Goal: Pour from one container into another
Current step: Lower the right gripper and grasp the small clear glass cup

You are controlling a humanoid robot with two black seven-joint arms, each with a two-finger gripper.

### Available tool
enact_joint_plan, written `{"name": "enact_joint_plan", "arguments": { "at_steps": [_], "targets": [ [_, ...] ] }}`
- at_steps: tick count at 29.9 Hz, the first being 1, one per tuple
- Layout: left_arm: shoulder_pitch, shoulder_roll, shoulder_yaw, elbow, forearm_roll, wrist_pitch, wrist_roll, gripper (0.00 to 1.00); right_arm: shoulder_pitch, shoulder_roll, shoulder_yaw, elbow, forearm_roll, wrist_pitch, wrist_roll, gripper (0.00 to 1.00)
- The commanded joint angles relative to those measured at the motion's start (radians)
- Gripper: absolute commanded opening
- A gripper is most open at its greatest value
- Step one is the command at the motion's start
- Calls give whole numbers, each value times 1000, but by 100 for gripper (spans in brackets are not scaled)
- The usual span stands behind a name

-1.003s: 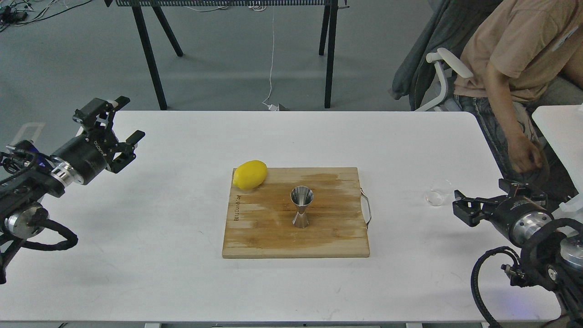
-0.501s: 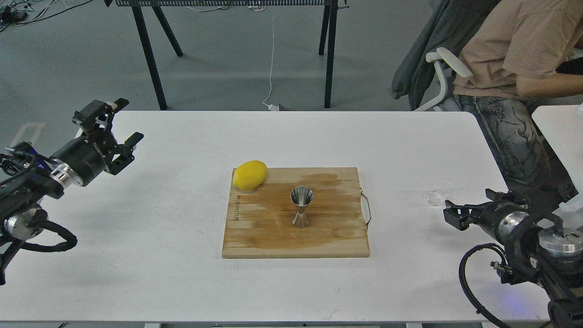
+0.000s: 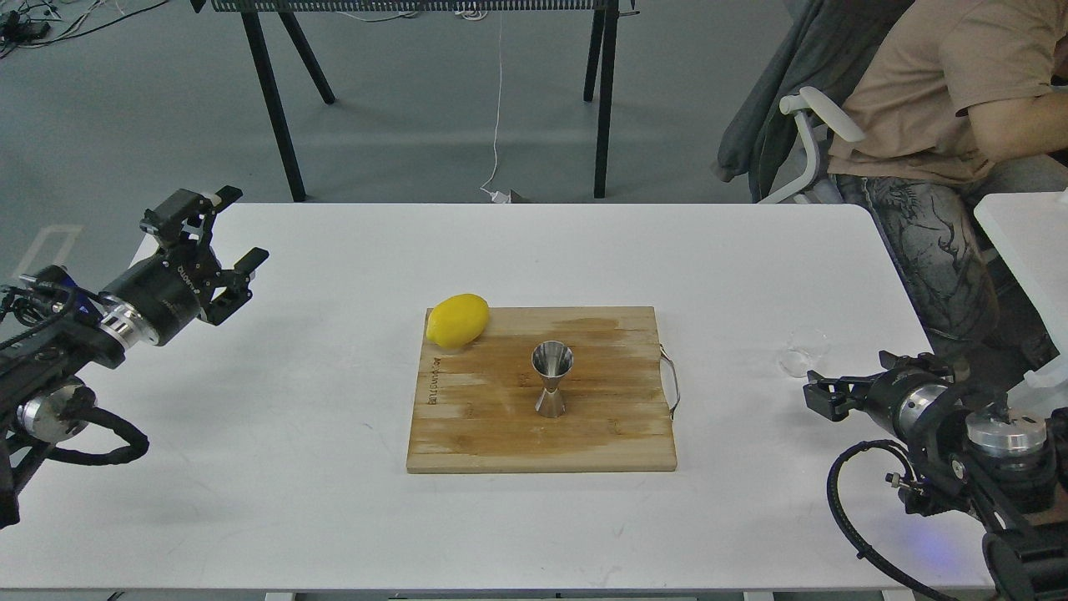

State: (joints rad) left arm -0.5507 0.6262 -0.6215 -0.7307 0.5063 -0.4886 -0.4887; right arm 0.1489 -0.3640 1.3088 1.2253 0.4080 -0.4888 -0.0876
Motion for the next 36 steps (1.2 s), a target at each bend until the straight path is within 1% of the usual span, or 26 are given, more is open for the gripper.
{"name": "enact_joint_plan", "arguments": {
  "at_steps": [1,6,20,36],
  "targets": [
    [0,0,0,-1,0,0,0,95,26,5,-3,-24,-3,0,0,99],
    [0,0,0,-1,0,0,0,95,69,7,-45,-55,-3,0,0,99],
    [1,-2,2,2,0,0,0,95,152,62,-100,-187,-3,0,3,99],
    [6,-17,2,25,0,0,0,95,215,92,-102,-251,-5,0,5,99]
  ]
}}
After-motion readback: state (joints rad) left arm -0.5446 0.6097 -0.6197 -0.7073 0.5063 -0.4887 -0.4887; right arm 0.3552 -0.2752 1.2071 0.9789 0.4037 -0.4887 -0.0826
